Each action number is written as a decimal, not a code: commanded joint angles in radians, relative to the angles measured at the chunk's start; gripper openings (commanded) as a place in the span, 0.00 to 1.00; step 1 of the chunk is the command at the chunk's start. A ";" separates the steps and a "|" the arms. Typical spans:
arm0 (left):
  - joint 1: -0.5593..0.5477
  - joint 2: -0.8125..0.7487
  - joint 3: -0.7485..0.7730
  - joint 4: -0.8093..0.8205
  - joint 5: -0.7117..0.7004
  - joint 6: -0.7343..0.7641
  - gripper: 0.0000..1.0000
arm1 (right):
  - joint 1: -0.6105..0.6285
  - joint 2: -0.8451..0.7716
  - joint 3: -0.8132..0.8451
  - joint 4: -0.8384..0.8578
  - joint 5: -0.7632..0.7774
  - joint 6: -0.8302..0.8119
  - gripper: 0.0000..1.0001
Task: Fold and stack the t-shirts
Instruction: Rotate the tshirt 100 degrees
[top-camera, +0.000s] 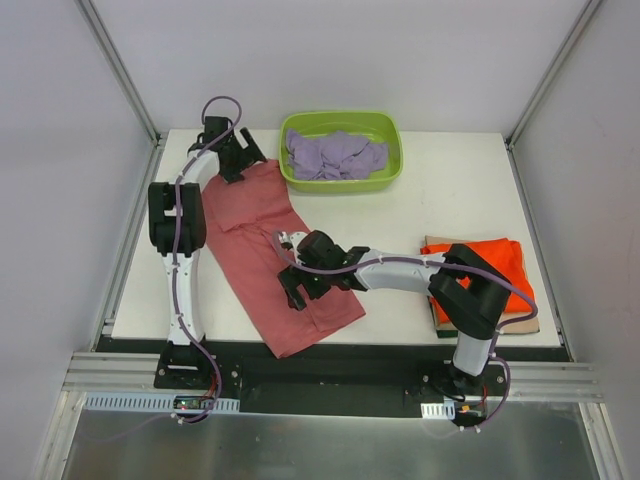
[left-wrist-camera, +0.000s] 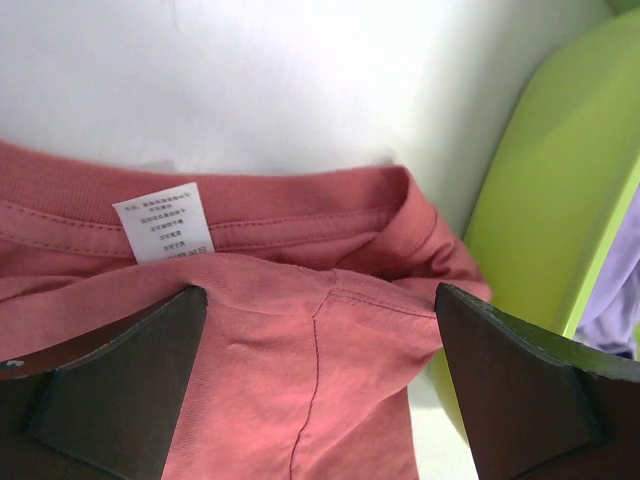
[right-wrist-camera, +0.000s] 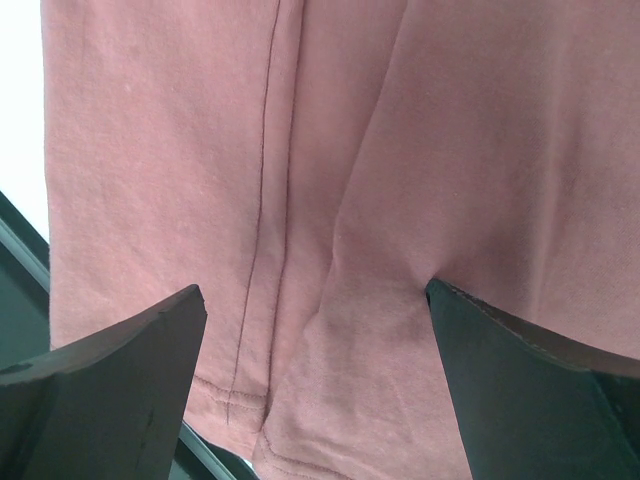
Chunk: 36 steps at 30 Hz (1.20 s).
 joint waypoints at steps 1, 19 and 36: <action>0.022 0.106 0.089 -0.028 -0.007 -0.017 0.99 | -0.007 0.019 -0.072 -0.120 -0.042 0.094 0.96; 0.105 0.242 0.332 -0.057 -0.090 -0.210 0.99 | -0.020 0.012 -0.034 -0.052 -0.055 0.181 0.96; -0.055 -0.422 0.006 -0.113 -0.096 0.050 0.99 | -0.105 -0.433 -0.187 -0.060 0.165 0.197 0.96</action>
